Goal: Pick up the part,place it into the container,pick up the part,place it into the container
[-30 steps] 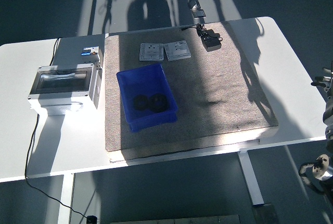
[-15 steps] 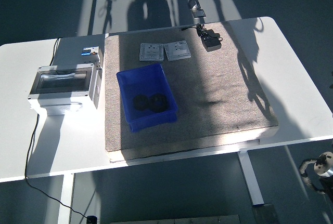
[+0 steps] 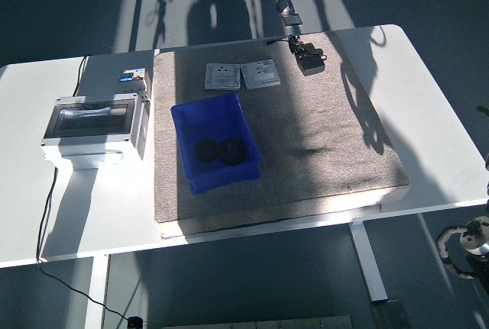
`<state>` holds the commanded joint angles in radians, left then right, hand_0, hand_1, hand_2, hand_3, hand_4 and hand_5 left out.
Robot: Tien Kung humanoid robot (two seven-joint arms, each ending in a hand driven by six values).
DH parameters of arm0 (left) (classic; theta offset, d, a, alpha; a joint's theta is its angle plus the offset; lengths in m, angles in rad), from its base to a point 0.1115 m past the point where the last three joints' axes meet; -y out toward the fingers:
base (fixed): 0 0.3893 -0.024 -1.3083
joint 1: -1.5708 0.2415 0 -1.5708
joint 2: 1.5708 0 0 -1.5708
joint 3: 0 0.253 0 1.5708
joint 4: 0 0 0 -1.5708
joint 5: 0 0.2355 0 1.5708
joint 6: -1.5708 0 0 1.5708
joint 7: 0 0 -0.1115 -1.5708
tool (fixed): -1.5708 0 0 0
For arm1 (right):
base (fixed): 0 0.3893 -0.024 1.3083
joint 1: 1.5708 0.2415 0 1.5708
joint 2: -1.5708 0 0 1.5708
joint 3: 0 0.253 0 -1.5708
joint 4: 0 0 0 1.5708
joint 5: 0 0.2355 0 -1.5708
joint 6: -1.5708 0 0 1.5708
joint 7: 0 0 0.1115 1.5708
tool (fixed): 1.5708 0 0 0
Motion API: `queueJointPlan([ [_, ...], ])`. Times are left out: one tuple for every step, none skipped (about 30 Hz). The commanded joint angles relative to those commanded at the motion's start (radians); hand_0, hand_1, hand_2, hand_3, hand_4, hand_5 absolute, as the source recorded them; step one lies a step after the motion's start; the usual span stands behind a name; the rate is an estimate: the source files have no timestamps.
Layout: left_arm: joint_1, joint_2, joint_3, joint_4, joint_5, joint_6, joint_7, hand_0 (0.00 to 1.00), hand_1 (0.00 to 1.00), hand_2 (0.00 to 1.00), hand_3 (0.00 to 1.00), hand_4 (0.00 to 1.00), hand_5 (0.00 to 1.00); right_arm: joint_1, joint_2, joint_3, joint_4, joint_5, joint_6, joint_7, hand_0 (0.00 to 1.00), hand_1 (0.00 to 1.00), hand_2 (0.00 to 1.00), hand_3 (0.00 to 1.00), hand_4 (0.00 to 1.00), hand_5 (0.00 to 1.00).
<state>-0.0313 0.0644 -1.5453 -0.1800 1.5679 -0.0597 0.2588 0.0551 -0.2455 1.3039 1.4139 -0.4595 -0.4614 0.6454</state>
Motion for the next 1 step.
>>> queueJointPlan([
  [-0.001,-0.001,0.000,0.000,0.001,0.001,0.000,0.698,0.718,0.747,0.701,0.953,0.998,0.001,0.000,-0.003,0.005,-0.003,0.001,0.000,0.342,0.056,0.178,0.230,0.964,0.794],
])
